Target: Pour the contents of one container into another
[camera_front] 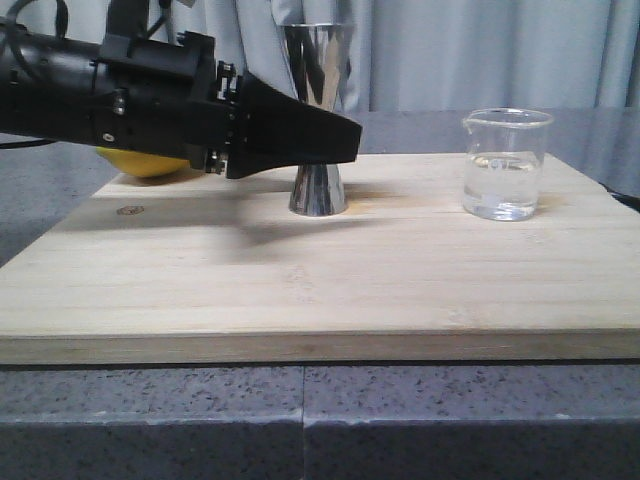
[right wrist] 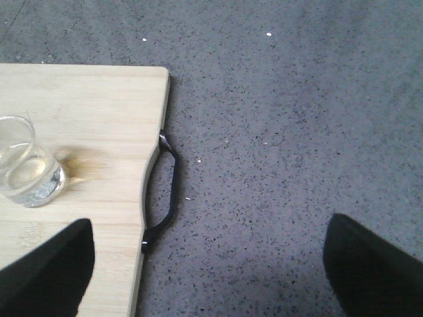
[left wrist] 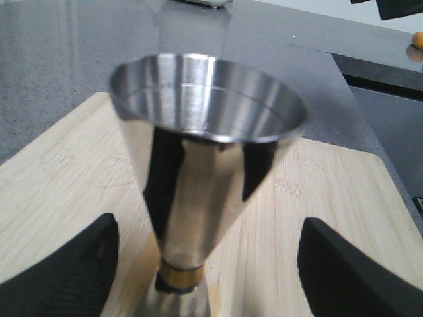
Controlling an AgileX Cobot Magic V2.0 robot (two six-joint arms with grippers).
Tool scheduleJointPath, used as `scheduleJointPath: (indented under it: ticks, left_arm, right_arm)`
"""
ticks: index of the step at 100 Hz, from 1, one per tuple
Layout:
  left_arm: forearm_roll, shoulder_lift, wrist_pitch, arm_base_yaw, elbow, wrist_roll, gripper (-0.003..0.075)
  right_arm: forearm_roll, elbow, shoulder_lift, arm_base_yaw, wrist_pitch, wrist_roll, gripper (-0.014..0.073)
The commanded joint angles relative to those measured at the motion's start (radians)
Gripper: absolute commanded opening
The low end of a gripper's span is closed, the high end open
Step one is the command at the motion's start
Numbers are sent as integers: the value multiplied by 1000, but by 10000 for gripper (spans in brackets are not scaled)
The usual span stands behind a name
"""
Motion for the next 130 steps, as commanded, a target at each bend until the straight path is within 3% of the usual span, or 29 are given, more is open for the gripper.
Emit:
scheduleJointPath:
  ticks: [1, 19, 59, 108, 118, 130]
  left_arm:
    - [-79, -22, 101, -12, -37, 5, 514]
    - [-79, -18, 104, -12, -37, 3, 499]
    - [-79, -18, 114, -12, -37, 3, 281]
    - [-79, -18, 114, -12, -37, 5, 160]
    - [-79, -18, 114, -12, -37, 7, 146]
    - [-79, -18, 114, -12, -37, 28, 146]
  right_arm:
    - [5, -35, 7, -1, -71, -10, 638]
    - [5, -35, 7, -1, -71, -10, 638]
    - [5, -35, 7, -1, -71, -10, 638]
    - [5, -35, 7, -1, -71, -10, 638]
    - [28, -35, 7, -1, -71, -61, 638]
    - [153, -35, 8, 0, -82, -187, 638]
